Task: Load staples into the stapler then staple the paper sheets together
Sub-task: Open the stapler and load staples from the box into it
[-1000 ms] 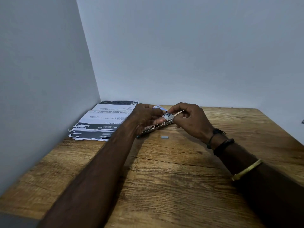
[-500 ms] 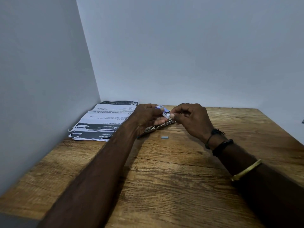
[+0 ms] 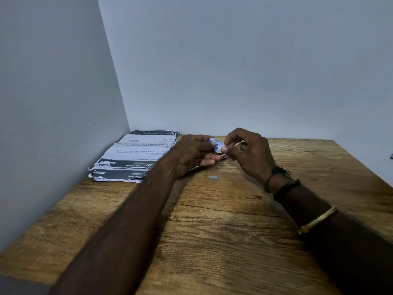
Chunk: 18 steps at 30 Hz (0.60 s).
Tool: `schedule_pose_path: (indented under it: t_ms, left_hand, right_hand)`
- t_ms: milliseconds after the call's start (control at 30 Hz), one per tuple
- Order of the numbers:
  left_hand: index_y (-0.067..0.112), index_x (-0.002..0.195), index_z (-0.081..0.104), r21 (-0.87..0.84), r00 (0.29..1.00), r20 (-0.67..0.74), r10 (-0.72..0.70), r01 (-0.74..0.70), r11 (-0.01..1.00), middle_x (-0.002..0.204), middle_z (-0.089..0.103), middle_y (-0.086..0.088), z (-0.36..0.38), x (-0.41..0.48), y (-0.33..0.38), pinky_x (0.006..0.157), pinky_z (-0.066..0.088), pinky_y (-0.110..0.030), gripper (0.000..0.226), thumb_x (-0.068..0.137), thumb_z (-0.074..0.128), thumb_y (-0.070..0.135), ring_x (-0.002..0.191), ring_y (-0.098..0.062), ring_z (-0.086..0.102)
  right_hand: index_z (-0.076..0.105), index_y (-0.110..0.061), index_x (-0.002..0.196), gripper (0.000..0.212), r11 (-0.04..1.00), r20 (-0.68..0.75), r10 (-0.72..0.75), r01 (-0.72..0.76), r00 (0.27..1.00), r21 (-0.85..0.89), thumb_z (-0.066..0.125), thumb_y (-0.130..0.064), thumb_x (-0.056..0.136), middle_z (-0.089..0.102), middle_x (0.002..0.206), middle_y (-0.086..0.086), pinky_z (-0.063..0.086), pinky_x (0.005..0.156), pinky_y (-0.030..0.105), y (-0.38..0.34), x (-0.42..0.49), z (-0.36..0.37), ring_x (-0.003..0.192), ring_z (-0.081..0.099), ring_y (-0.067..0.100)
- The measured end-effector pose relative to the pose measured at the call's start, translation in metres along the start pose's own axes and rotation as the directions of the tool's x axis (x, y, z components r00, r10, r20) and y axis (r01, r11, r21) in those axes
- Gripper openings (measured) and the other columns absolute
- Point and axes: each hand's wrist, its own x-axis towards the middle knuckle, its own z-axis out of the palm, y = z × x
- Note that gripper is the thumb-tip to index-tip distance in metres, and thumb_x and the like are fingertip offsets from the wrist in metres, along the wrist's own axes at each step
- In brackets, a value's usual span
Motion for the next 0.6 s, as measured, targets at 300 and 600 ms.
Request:
schedule_pose_path:
  t_ms: [300,600]
  left_hand:
    - [0.000,0.105,0.070,-0.011,0.999,-0.026,0.039,-0.039,0.999,0.082,0.078,-0.012,-0.0007,0.0000,-0.0003,0.058,0.060,-0.023,0.015,0.091,0.065,0.002,0.073,-0.019,0.076]
    - [-0.005,0.112,0.069,0.001,0.998,0.002,0.055,-0.055,0.998,0.087,0.076,-0.014,0.0030,-0.0033,0.0014,0.065,0.061,-0.024,0.025,0.088,0.070,0.003,0.076,-0.019,0.077]
  right_hand:
    - [0.079,-0.014,0.096,0.010,0.997,-0.004,-0.048,0.048,0.999,-0.057,0.078,-0.015,0.086,0.076,0.093,0.000,0.060,0.072,0.041,0.0049,0.0002,0.0023,0.071,0.073,0.024]
    - [0.081,-0.017,0.098,0.012,0.994,-0.024,-0.072,0.069,0.997,-0.087,0.076,-0.016,0.087,0.077,0.093,-0.002,0.058,0.081,0.043,0.0039,-0.0010,0.0024,0.084,0.072,0.014]
